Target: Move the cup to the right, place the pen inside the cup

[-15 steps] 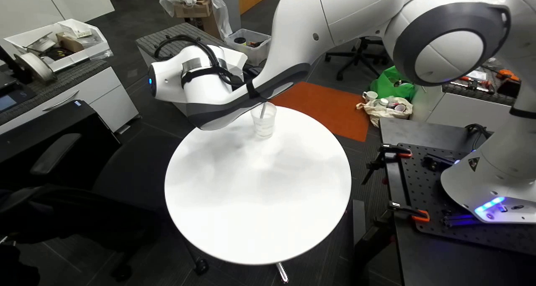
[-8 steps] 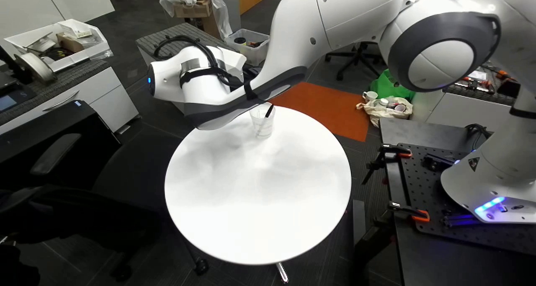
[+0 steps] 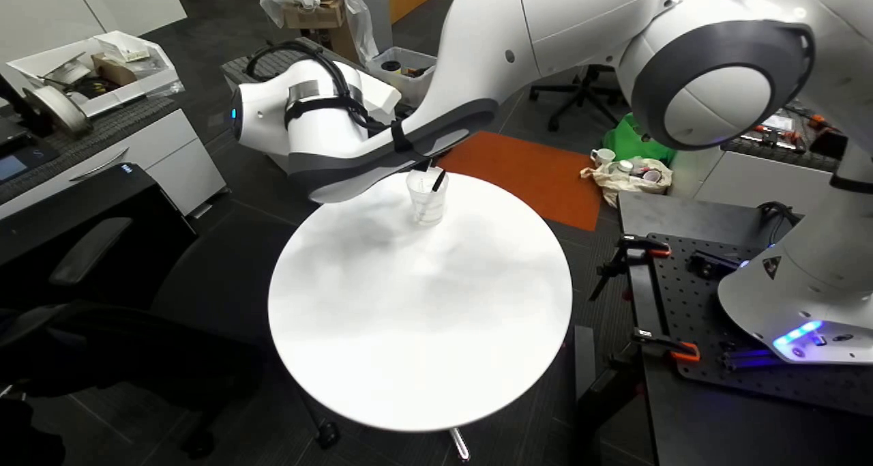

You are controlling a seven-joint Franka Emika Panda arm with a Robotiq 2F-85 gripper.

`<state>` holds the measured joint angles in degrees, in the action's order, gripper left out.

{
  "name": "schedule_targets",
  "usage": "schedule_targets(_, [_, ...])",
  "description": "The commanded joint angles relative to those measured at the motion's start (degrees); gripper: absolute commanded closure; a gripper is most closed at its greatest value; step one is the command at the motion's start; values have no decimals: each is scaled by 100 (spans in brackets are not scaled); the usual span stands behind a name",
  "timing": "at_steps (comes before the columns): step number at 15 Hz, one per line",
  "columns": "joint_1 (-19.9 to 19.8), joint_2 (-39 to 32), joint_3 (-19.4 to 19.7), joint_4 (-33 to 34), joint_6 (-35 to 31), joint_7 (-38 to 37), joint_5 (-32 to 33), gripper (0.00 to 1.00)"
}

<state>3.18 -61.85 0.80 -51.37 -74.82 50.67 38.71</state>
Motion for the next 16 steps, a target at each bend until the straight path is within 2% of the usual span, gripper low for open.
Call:
schedule_targets(1, [36, 174, 66, 63, 152, -659, -404, 0])
schedule_targets(7, [-50, 582, -76, -141, -46, -1998, -925, 0])
schedule_targets(10, [-114, 779, -182, -216, -282, -2764, -1404, 0])
schedule_targets(16, [-237, 1051, -323, -549, -1443, -4069, -2235, 0])
